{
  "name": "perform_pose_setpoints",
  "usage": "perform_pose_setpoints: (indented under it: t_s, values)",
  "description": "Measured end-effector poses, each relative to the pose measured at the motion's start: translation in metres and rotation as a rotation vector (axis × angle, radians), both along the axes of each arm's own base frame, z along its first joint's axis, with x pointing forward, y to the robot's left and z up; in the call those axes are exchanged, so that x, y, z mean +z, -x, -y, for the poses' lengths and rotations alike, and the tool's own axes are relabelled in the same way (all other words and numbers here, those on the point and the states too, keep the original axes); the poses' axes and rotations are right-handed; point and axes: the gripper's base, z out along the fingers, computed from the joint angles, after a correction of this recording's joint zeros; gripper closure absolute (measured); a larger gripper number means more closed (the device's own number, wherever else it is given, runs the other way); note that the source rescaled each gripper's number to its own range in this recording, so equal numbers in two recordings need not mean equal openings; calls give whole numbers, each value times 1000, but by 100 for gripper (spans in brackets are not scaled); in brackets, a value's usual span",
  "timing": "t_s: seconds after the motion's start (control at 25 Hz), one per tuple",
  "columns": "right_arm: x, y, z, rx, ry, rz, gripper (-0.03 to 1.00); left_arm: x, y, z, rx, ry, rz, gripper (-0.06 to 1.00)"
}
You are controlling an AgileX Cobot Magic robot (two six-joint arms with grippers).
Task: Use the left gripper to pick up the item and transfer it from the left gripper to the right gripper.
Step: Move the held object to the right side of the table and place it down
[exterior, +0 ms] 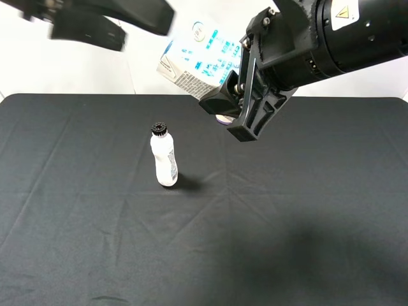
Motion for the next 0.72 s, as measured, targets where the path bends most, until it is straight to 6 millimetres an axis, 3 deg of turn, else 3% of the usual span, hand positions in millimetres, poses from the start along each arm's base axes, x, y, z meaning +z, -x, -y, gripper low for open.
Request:
perform_pose_setpoints:
  t_s: [0.32, 0.72]
  values:
    - [0, 0, 0, 0, 0, 0, 97, 24, 45, -43, 165, -132, 72, 1]
    - [0, 0, 0, 0, 0, 0, 97, 34, 112, -101, 361, -300, 81, 1]
